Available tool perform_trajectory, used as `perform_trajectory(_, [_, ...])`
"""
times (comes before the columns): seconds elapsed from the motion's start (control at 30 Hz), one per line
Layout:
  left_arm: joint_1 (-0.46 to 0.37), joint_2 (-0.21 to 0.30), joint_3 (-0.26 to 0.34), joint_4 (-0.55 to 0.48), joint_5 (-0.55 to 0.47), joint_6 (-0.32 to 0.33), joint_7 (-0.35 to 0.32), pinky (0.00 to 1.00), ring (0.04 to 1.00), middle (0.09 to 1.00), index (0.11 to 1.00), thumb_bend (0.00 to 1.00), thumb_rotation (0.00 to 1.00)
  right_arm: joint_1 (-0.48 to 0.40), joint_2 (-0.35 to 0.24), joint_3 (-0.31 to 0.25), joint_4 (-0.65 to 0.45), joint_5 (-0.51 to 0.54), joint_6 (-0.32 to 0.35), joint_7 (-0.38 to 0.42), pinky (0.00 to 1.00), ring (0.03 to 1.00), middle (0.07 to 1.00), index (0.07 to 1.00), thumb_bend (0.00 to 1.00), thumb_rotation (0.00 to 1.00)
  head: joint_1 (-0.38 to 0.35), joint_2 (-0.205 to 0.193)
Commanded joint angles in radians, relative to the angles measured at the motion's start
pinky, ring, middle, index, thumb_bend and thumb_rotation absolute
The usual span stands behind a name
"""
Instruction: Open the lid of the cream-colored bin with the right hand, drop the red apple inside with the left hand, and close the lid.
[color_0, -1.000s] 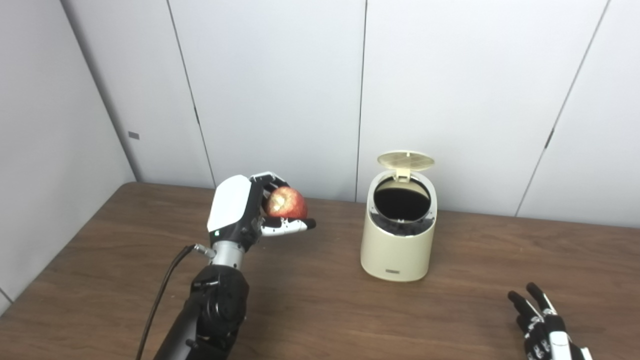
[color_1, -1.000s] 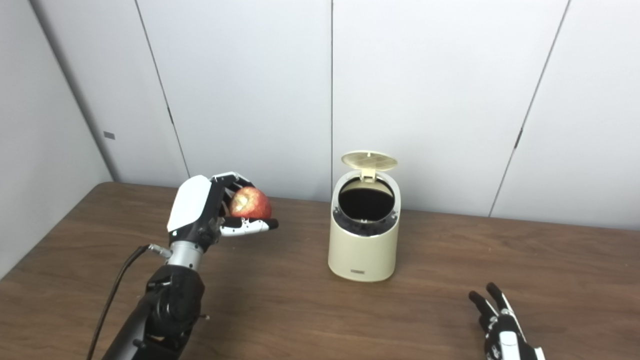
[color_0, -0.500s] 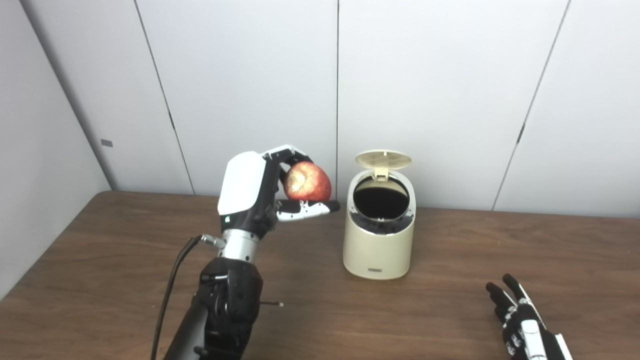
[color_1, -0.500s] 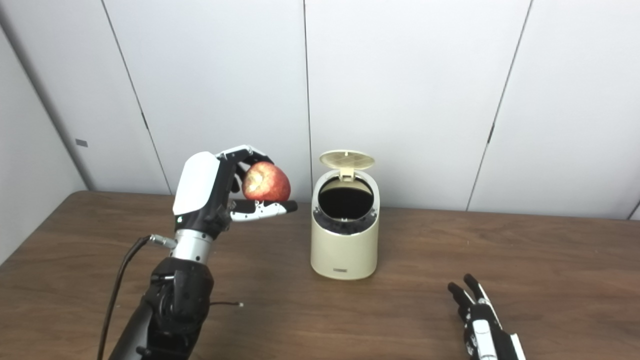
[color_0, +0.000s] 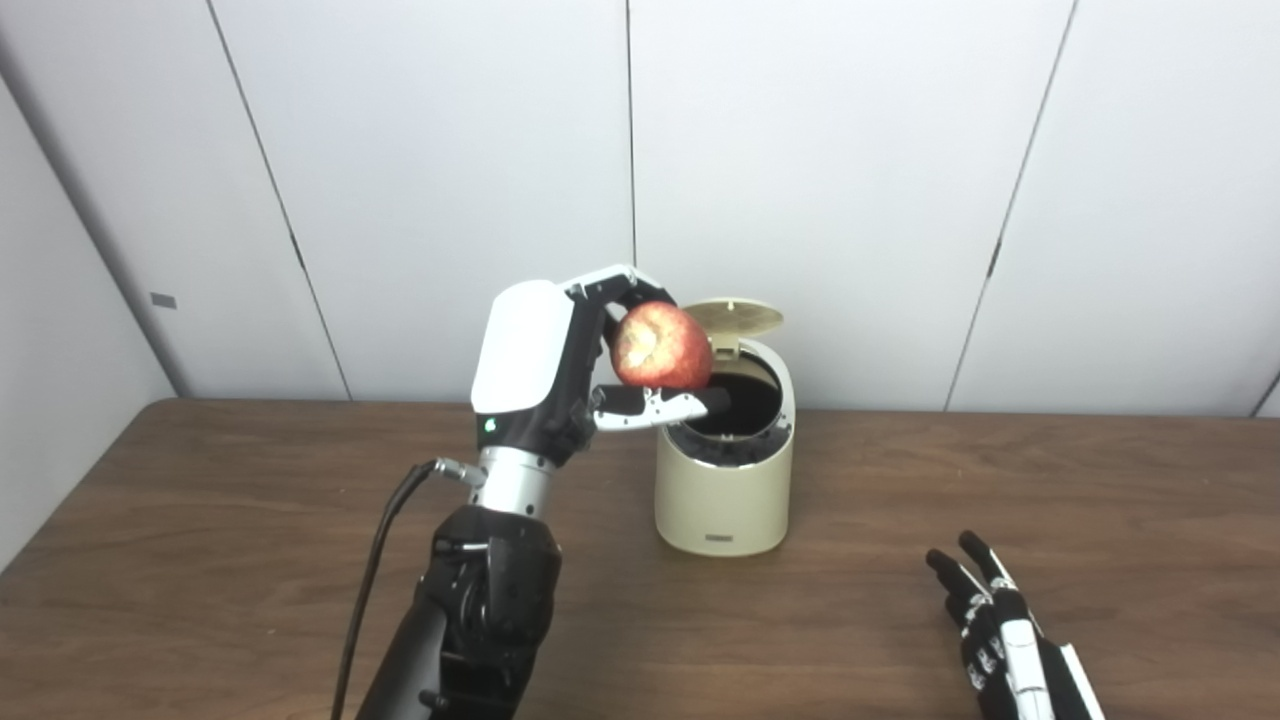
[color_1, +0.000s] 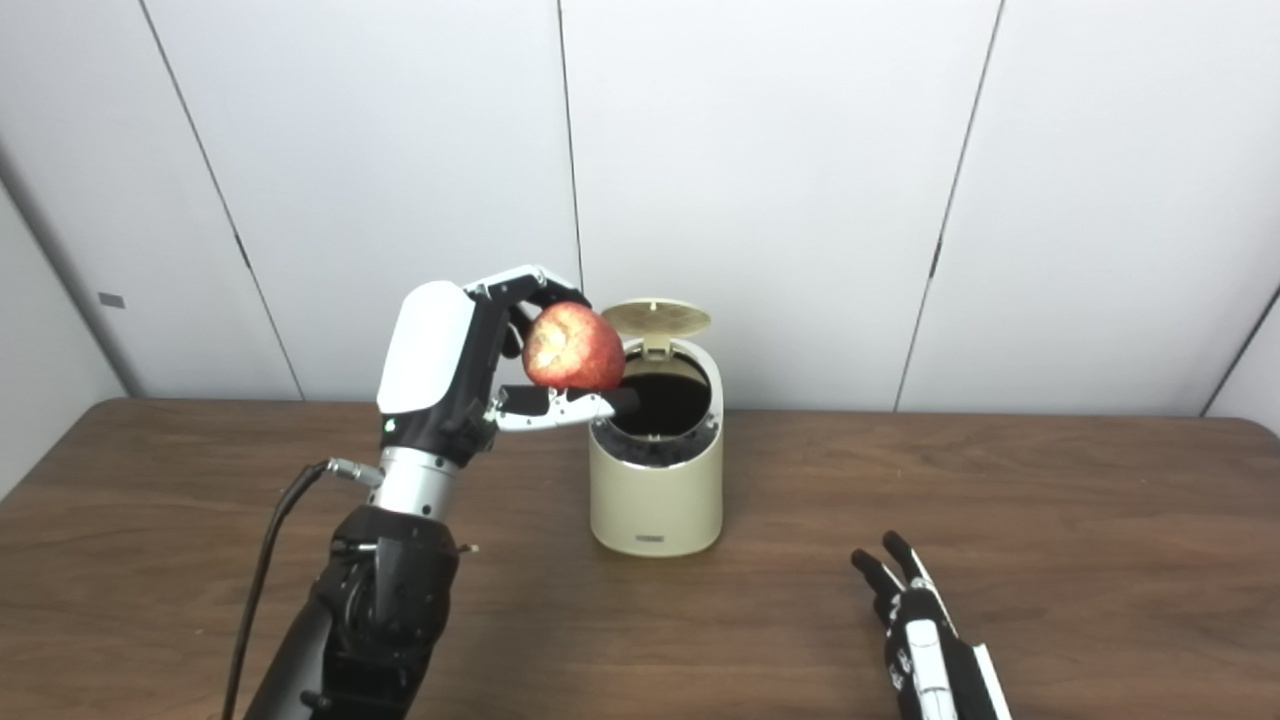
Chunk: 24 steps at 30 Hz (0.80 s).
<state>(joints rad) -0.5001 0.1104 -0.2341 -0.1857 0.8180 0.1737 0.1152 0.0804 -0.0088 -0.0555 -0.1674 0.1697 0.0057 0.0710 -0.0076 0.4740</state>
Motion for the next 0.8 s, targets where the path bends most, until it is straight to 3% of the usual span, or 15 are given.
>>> perform_trajectory(0.0, [-0.053,-0.008,-0.002,0.014,0.019,-0.040,0.038,0.35,0.401,0.522,0.497,0.47,0.00,-0.005,0.021,0.009,0.013,0.002,-0.038,-0.003,1.00,0.953,0.866,0.930,0.63,0.89,-0.003,-0.001])
perform_trajectory(0.07, [-0.060,-0.012,-0.006,0.036,0.026,-0.052,0.050,0.38,0.403,0.505,0.509,0.48,0.00,-0.006,0.025,0.010,0.015,0.000,-0.038,-0.006,1.00,0.947,0.866,0.926,0.63,0.89,-0.006,-0.003])
perform_trajectory(0.23, [-0.073,-0.027,-0.013,0.082,0.032,-0.068,0.069,0.31,0.402,0.522,0.506,0.47,0.00,-0.013,0.028,0.014,0.022,-0.003,-0.040,-0.006,1.00,0.949,0.867,0.930,0.62,0.90,-0.007,-0.005])
perform_trajectory(0.77, [-0.097,-0.030,-0.013,0.196,0.050,-0.035,0.067,0.33,0.406,0.510,0.508,0.47,0.00,-0.025,0.037,0.016,0.016,-0.010,-0.024,-0.023,0.98,0.937,0.863,0.924,0.57,0.92,-0.008,-0.008])
